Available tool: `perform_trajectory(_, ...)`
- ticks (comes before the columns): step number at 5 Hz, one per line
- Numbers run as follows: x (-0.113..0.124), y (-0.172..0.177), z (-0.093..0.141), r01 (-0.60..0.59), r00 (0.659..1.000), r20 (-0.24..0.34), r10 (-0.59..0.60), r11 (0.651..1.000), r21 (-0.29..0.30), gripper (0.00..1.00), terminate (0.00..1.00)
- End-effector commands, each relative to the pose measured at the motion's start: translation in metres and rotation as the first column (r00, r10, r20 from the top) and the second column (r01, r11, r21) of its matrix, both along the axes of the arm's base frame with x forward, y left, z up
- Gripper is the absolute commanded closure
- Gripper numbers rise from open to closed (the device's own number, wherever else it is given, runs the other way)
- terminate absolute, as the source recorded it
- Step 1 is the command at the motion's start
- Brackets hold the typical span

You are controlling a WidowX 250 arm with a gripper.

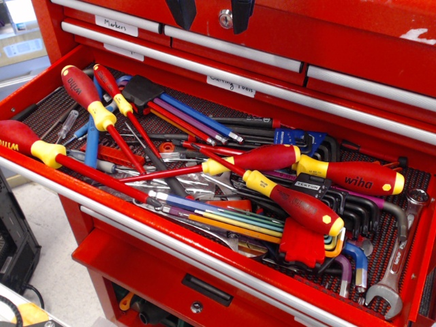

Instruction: Pick up red srewdriver

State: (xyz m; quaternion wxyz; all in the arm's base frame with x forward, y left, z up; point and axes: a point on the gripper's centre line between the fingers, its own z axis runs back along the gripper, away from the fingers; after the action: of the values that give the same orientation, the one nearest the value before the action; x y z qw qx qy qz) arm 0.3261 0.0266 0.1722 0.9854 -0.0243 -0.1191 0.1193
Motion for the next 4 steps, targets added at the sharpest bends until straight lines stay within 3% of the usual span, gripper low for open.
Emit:
perform_trajectory(1,0.000,0.000,0.000,0.000,1.000,0.000,0.000,1.000,0.000,0.00,0.00)
perform_trajectory(3,-0.006,0.046,-0.039,-0.151,0.983,0.102,0.150,0.988,0.005,0.00,0.00)
perform_trajectory(4,-0.007,0.062,-0.056,-0.234,0.951,0.216,0.223,0.972,0.025,0.00,0.00)
